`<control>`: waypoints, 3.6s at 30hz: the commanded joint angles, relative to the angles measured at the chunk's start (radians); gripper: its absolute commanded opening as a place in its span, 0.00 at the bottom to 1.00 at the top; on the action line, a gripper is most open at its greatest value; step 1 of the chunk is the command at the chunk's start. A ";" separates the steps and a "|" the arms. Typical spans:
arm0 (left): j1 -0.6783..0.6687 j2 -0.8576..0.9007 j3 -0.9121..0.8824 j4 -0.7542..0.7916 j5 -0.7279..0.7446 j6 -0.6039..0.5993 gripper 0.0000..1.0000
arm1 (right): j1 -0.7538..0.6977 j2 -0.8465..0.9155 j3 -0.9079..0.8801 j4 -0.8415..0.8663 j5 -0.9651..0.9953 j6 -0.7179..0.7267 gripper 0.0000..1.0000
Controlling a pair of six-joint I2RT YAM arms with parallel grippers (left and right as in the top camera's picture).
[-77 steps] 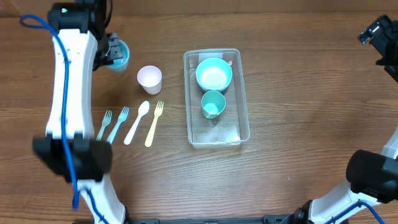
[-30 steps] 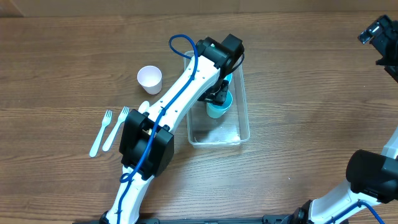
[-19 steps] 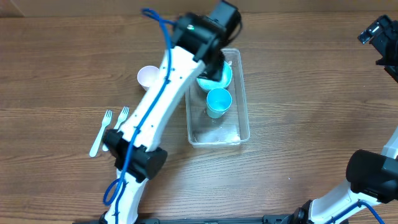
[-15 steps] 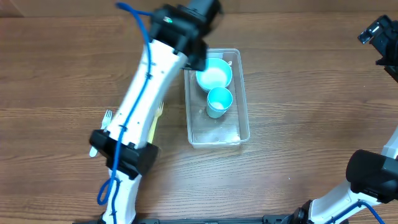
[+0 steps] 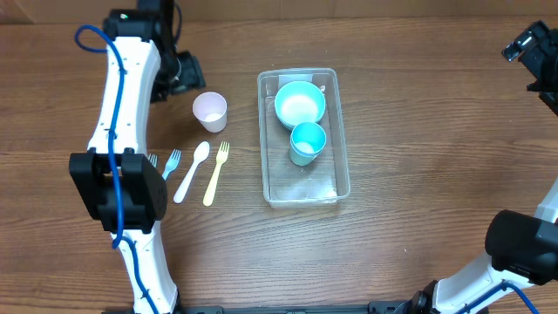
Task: Pack container
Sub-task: 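Return the left gripper and grasp the pink cup, then stack the pink cup onto the cups in the container, then grasp the light-blue fork with the left gripper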
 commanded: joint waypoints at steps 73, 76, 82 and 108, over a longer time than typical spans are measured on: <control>-0.349 -0.219 0.335 -0.329 -0.117 0.000 0.66 | 0.002 -0.014 0.004 0.005 0.006 0.005 1.00; -0.231 -0.292 0.321 -0.329 -0.116 0.034 0.67 | 0.002 -0.014 0.004 0.005 0.006 0.005 1.00; -0.028 -0.590 0.018 -0.329 -0.131 0.037 0.67 | 0.002 -0.014 0.004 0.005 0.006 0.005 1.00; 0.297 -0.330 -0.890 0.357 -0.229 0.413 0.72 | 0.002 -0.014 0.004 0.005 0.006 0.005 1.00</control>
